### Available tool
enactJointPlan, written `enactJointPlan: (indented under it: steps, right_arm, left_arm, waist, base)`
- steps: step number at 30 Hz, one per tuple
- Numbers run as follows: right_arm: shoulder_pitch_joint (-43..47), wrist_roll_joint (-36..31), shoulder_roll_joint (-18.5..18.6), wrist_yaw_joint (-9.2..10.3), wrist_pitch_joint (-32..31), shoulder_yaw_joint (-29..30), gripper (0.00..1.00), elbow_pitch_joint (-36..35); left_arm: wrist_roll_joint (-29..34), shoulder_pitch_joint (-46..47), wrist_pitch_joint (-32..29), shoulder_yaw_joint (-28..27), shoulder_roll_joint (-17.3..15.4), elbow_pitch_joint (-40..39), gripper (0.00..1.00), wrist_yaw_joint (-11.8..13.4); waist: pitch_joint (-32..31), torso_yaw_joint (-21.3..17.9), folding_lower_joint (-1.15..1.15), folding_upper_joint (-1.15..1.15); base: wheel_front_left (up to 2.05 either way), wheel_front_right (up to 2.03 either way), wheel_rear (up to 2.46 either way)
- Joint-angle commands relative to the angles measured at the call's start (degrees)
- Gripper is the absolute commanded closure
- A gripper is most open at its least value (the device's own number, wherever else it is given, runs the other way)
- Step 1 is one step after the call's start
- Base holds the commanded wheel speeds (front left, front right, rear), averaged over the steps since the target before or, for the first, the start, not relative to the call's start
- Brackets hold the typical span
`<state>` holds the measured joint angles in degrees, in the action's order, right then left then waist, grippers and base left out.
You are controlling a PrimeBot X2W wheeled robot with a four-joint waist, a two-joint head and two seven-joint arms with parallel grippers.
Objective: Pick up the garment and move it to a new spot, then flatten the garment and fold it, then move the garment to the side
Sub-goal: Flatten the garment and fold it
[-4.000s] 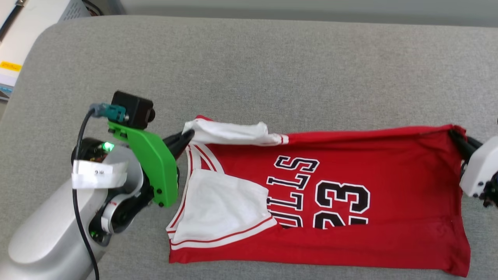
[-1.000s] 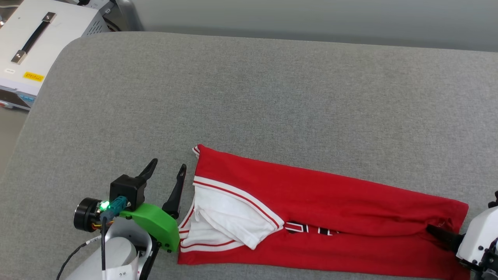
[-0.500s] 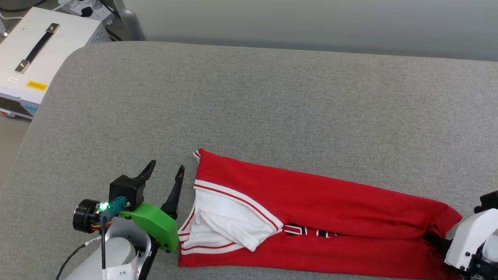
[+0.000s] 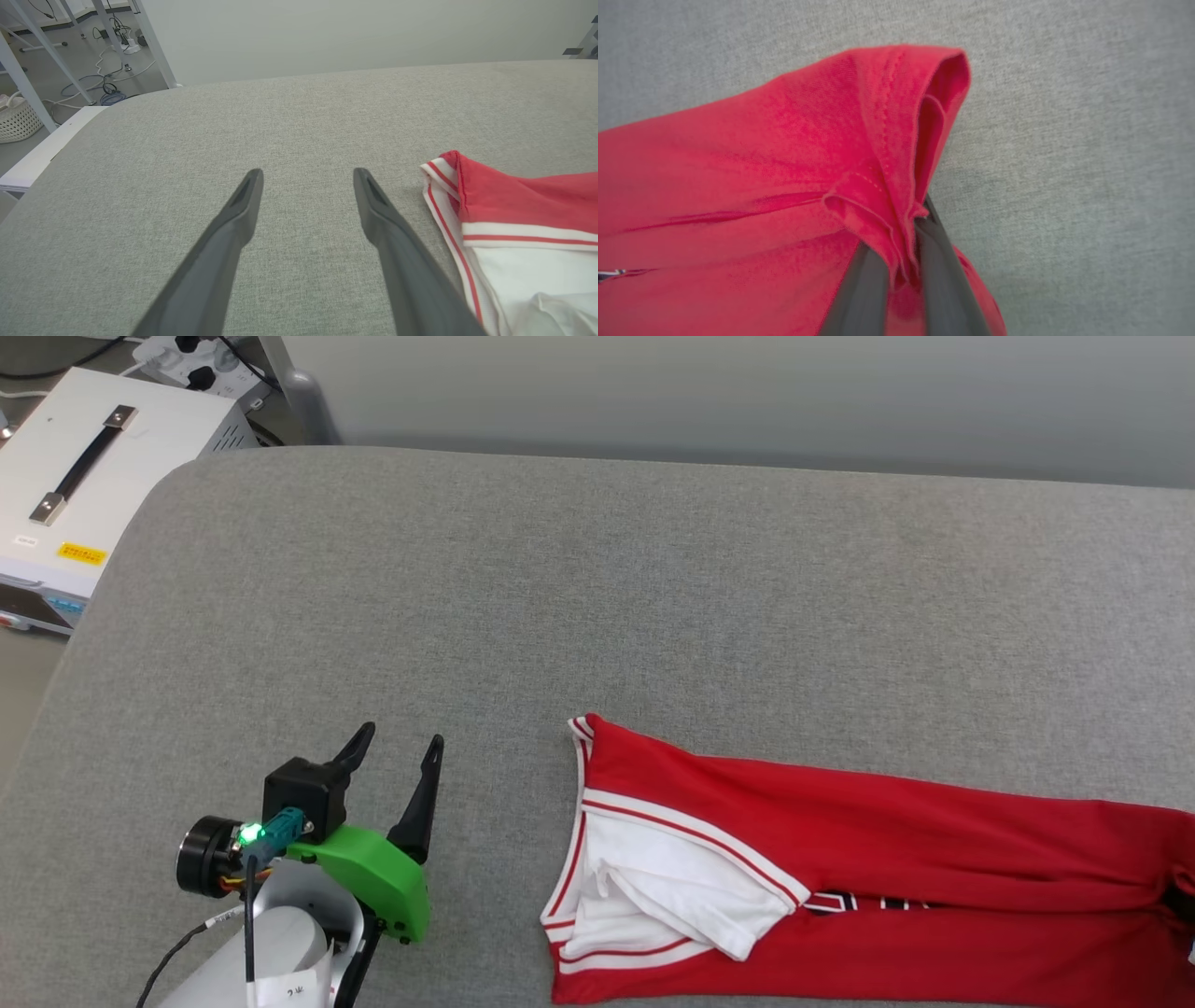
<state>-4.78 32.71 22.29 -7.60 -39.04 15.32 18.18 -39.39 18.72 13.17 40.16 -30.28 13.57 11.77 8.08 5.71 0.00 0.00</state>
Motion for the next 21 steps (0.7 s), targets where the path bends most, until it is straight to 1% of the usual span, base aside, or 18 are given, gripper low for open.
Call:
enactJointPlan:
  steps: [1, 3, 10, 15, 21]
  right_arm:
    - [-0.9, -1.0, 1.2, 0.11, 0.6, 0.6, 1.00, 0.6]
    - [-0.9, -1.6, 1.6, 0.11, 0.7, 0.4, 1.00, 0.8]
    - [1.2, -1.1, 0.6, 0.11, 0.3, -0.7, 1.00, -1.0]
    - [4.0, 1.0, -0.9, 0.11, -2.1, -2.6, 1.00, -5.5]
    - [6.7, 3.4, -4.7, 0.11, -6.8, -5.0, 1.00, -13.0]
  left_arm:
    - [-0.7, 0.2, 0.4, 0.0, 0.3, 0.3, 0.00, -0.2]
    - [-0.8, 0.0, 0.4, 0.1, 0.3, 0.5, 0.00, -0.2]
    - [-1.3, -1.2, 0.6, 0.5, 0.9, 1.3, 0.00, -0.5]
    - [-1.9, -2.4, 0.8, 0.3, 0.9, 1.6, 0.00, -0.5]
    - [-2.4, -4.0, 1.1, 0.2, 1.4, 1.8, 0.00, -0.5]
  waist:
    - [-0.4, 0.0, 0.00, 0.00]
    - [-1.0, 0.1, 0.00, 0.00]
    - [-4.1, 0.3, 0.00, 0.00]
    - [-6.5, 0.6, 0.00, 0.00]
    - [-8.8, 1.4, 0.00, 0.00]
  base:
    - [0.00, 0.00, 0.00]
    - [0.00, 0.00, 0.00]
    - [0.00, 0.00, 0.00]
    - [0.00, 0.00, 0.00]
    - [0.00, 0.00, 0.00]
